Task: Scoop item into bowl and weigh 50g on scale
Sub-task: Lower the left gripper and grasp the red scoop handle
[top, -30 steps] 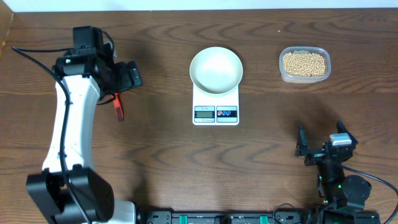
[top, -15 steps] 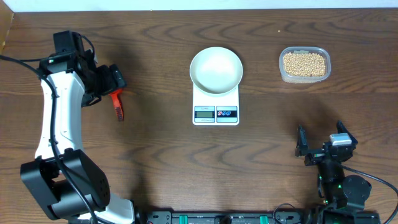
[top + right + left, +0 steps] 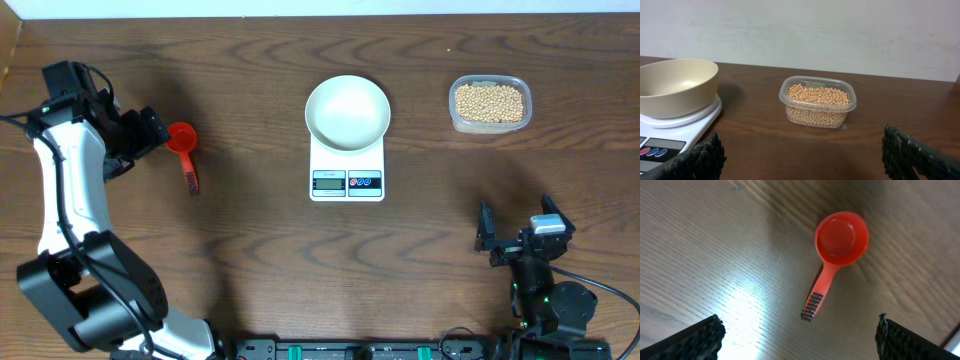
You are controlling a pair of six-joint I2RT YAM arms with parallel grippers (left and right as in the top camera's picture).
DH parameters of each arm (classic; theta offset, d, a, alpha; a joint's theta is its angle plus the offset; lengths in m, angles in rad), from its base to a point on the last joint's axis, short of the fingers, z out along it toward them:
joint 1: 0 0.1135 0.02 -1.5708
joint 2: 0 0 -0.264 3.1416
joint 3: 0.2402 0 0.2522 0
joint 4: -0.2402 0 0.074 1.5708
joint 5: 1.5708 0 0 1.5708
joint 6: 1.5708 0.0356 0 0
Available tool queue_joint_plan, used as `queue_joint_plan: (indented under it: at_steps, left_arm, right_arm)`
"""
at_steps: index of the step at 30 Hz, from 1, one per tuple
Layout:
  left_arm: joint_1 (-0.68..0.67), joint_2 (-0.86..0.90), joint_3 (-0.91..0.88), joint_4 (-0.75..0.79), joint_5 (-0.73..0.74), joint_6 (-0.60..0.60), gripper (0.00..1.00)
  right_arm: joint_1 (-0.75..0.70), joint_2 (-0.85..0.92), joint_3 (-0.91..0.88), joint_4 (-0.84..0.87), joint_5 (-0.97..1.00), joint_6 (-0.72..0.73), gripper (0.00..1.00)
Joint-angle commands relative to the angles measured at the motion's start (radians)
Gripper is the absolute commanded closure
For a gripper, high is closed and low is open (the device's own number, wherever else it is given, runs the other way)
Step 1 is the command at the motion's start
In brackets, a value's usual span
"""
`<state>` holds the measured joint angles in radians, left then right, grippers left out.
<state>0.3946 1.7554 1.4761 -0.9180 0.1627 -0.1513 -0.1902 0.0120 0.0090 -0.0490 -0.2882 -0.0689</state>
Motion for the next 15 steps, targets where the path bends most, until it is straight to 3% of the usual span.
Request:
queue_joint_plan:
  at_steps: [1,5,9,15]
  left_arm:
    - [0.000,0.054,0.021,-0.010,0.013,0.008,0.04]
    - [0.000,0.080,0.020,-0.021,0.013,0.008,0.07]
    - [0.000,0.099,0.020,-0.019,0.013,0.008,0.20]
    - [-0.001,0.161,0.020,-0.019,0.043,0.026,0.24]
  right_arm:
    - [0.008,-0.005,-0.003,-0.004,-0.002,0.012,0.01]
    - [0.008,-0.005,-0.003,-0.004,-0.002,0.012,0.01]
    - [0.008,-0.005,-0.003,-0.004,-0.002,0.012,0.01]
    - [0.008,-0.005,-0.003,-0.004,-0.002,0.012,0.01]
